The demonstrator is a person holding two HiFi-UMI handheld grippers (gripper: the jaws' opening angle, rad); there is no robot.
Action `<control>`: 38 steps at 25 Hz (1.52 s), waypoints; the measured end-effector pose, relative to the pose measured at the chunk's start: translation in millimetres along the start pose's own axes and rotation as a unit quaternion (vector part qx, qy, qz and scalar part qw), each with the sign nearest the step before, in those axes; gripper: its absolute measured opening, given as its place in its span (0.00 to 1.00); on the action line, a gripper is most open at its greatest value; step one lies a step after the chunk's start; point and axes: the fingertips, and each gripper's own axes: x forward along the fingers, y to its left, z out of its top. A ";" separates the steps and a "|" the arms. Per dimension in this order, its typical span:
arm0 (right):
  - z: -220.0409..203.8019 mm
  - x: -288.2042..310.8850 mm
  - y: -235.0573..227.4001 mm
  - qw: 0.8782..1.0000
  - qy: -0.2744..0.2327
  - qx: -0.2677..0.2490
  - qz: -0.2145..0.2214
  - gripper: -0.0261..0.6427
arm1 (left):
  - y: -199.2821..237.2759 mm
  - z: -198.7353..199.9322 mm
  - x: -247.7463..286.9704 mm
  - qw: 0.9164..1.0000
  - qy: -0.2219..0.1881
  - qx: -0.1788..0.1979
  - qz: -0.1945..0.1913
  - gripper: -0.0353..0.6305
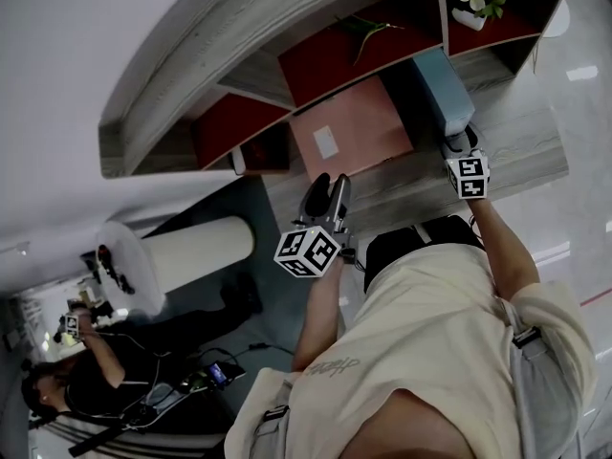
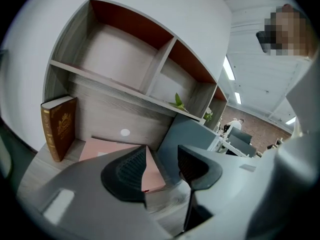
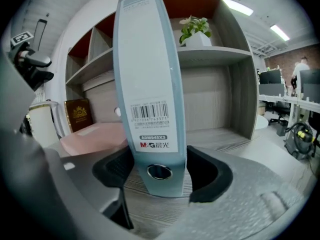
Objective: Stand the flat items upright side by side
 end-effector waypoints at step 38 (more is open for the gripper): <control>-32.9 65.0 133.8 0.964 0.226 0.101 0.099 0.60 | 225.5 -140.8 36.2 0.976 0.157 -0.148 0.030 0.39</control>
